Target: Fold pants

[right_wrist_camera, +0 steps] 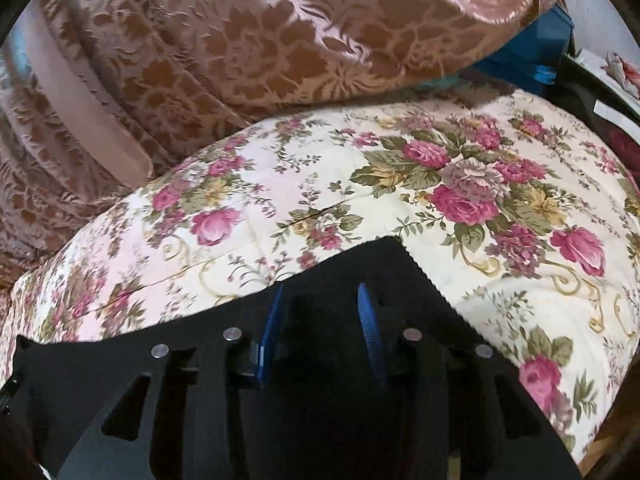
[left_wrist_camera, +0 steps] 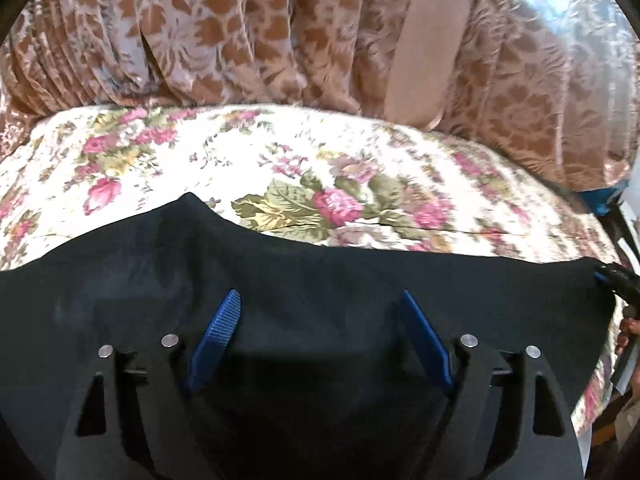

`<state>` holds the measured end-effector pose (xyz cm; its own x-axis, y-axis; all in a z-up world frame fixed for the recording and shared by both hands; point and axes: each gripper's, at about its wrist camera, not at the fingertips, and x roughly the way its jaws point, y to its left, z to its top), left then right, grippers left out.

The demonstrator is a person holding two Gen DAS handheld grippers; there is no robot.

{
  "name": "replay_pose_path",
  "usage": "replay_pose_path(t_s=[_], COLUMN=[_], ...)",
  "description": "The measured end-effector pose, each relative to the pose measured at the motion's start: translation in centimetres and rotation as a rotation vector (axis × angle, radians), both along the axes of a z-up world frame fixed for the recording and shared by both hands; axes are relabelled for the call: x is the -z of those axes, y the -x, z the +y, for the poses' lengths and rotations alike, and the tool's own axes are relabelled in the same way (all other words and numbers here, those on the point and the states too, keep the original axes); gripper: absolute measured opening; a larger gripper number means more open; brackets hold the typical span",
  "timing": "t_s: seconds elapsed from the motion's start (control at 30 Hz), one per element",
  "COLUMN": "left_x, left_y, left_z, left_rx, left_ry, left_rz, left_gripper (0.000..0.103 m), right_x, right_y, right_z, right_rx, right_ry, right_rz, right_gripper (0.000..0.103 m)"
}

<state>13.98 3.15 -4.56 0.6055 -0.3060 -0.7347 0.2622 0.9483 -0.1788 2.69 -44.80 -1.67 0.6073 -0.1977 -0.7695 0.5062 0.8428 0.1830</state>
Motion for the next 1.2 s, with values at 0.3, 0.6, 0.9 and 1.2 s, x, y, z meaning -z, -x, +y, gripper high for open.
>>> replay_pose_path(t_s=[0.3, 0.6, 0.9, 1.2], left_x=[1.5, 2.3, 1.6, 1.0], left_y=[-4.2, -4.4, -3.4, 1.1], left_z=[-0.1, -0.9, -0.5, 0.9], left_rx=[-0.022, -0.023, -0.041, -0.059], left_ry=[-0.037, -0.082, -0.096, -0.087], left_rz=[0.045, -0.003, -0.002, 0.002], left_gripper=[0.067, 0.073, 0.086, 0.086], right_x=[2.6, 3.2, 2.1, -0.7], right_y=[-0.4, -0.4, 0.4, 5.3], right_z=[-2.0, -1.8, -1.4, 3.3], right_rx=[0.028, 0.032, 0.006, -0.059], right_ry=[0.003, 0.028, 0.014, 0.023], right_rz=[0.027, -0.002, -0.05, -0.125], right_gripper=[0.034, 0.035, 0.047, 0.052])
